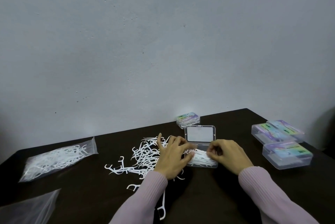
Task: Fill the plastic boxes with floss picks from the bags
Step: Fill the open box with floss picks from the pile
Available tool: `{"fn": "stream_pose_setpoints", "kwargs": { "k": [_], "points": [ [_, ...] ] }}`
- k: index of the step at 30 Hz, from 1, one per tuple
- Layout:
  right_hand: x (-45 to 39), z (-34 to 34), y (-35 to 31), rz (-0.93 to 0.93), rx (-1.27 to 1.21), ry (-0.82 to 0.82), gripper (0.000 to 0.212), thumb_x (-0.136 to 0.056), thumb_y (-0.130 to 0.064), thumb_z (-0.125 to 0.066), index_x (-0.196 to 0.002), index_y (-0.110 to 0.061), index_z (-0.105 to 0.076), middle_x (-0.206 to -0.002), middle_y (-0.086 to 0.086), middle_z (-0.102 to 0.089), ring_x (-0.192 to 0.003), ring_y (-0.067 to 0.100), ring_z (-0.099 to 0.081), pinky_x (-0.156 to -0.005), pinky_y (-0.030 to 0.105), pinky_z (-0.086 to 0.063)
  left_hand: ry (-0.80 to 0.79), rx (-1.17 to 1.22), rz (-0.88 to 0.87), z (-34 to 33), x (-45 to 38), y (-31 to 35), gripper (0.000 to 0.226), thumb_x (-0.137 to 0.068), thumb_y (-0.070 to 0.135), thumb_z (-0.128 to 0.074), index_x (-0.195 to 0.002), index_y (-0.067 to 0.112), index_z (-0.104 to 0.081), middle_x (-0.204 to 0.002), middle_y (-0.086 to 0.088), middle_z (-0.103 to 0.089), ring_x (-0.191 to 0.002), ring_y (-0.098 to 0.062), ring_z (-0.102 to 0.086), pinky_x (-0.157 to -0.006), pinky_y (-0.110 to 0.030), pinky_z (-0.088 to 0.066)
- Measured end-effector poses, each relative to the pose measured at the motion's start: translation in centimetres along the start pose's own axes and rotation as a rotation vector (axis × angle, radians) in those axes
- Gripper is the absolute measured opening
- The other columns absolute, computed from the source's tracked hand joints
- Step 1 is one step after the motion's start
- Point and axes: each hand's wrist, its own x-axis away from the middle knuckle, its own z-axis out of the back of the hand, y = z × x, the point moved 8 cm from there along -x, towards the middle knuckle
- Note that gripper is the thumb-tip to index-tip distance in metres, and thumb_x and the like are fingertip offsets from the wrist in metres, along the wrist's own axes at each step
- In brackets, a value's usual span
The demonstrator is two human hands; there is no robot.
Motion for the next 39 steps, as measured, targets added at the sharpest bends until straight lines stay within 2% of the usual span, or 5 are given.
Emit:
{"fn": "stream_pose_setpoints", "kwargs": {
  "k": [20,26,29,33,39],
  "points": [
    [0.3,0.7,-1.4,0.071,-0.045,0.085,0.006,-0.084,-0.023,-0.065,-0.088,-0.027,-0.064,-0.086,-0.014,-0.057,-0.078,0.003,-0.053,-0.084,0.024,-0.046,0.074,0.201,0.06,0.9,0.4,-0.9,0.031,-0.098,0.042,-0.039,-0.121,0.035,-0.058,-0.123,0.017,-0.053,-0.125,0.0,-0.035,-0.109,-0.052,0.021],
    [0.8,-0.7,-5.2,0.215,-0.066,0.016,0.01,-0.087,-0.025,-0.061,-0.096,-0.025,-0.064,-0.09,-0.016,-0.054,-0.081,0.0,-0.05,-0.074,0.013,-0.044,0.046,0.353,0.043,1.4,2.7,-3.8,0.02,-0.094,0.035,-0.052,-0.111,0.037,-0.063,-0.116,0.016,-0.058,-0.116,-0.001,-0.043,-0.114,-0.048,-0.016],
    [1.2,-2.3,-7.5,0.312,-0.066,-0.081,0.014,-0.088,-0.023,-0.059,-0.101,-0.025,-0.063,-0.099,-0.015,-0.056,-0.09,-0.002,-0.053,-0.082,0.014,-0.045,-0.023,0.392,0.064,1.7,5.0,-6.1,0.025,-0.089,0.042,-0.059,-0.113,0.038,-0.06,-0.115,0.019,-0.054,-0.114,0.001,-0.043,-0.105,-0.032,-0.032],
    [1.6,-4.3,-9.1,0.36,-0.068,-0.173,0.022,-0.087,-0.023,-0.059,-0.109,-0.023,-0.061,-0.11,-0.008,-0.061,-0.095,0.0,-0.053,-0.088,0.014,-0.044,-0.107,0.434,0.067,1.9,8.3,-7.7,0.038,-0.081,0.049,-0.064,-0.117,0.041,-0.055,-0.123,0.025,-0.043,-0.119,0.014,-0.03,-0.093,-0.003,-0.025],
    [2.9,-6.3,-12.0,0.531,0.016,-0.329,0.035,-0.084,-0.034,-0.06,-0.119,-0.036,-0.055,-0.122,-0.014,-0.05,-0.112,0.002,-0.046,-0.098,0.022,-0.039,-0.084,0.413,0.082,2.9,10.3,-9.4,0.034,-0.088,0.024,-0.063,-0.114,0.045,-0.053,-0.122,0.032,-0.041,-0.119,0.018,-0.032,-0.092,0.004,-0.021]
  ]
}}
